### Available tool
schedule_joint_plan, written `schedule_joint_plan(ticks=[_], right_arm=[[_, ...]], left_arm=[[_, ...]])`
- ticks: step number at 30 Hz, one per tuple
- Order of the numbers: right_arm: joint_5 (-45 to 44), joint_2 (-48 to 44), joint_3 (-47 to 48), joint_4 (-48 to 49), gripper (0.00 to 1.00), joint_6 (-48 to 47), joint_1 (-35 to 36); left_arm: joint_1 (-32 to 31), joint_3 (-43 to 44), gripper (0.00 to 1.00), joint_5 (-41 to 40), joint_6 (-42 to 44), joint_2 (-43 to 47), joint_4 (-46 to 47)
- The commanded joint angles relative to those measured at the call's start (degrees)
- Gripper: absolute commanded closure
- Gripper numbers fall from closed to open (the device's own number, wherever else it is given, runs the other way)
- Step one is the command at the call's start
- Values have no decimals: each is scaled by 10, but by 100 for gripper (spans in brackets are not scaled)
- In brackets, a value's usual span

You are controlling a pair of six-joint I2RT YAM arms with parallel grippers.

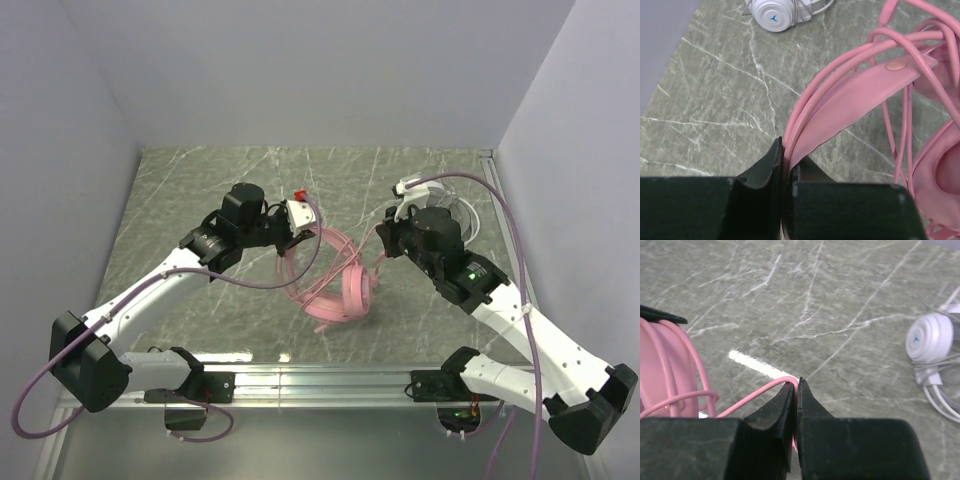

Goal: Wrap the headphones
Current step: Wrap the headphone cable with the right arm

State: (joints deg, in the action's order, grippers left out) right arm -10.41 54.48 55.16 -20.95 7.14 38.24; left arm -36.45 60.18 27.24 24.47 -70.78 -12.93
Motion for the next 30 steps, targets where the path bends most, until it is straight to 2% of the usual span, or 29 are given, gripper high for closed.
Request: schedule_joint_plan(ticks=[1,5,10,16,21,30], right_arm=[[4,-4,-26,86,100,-3,-25],[34,6,-57,117,97,4,-39],[74,-9,-99,172,83,27,-51],[102,-27,-164,251,70,32,-63],[135,-18,-196,299,63,45,-73],[166,4,-230,384,60,71,-75]], left_arm=[[-5,27,100,105,-36,38,21],[-5,26,100,85,-84,47,46],[-5,36,100,79,-183,50,90],[-5,65,100,76,-240,44,87],[-5,77,100,81,-288,45,89],[-5,99,100,69,-318,41,71]])
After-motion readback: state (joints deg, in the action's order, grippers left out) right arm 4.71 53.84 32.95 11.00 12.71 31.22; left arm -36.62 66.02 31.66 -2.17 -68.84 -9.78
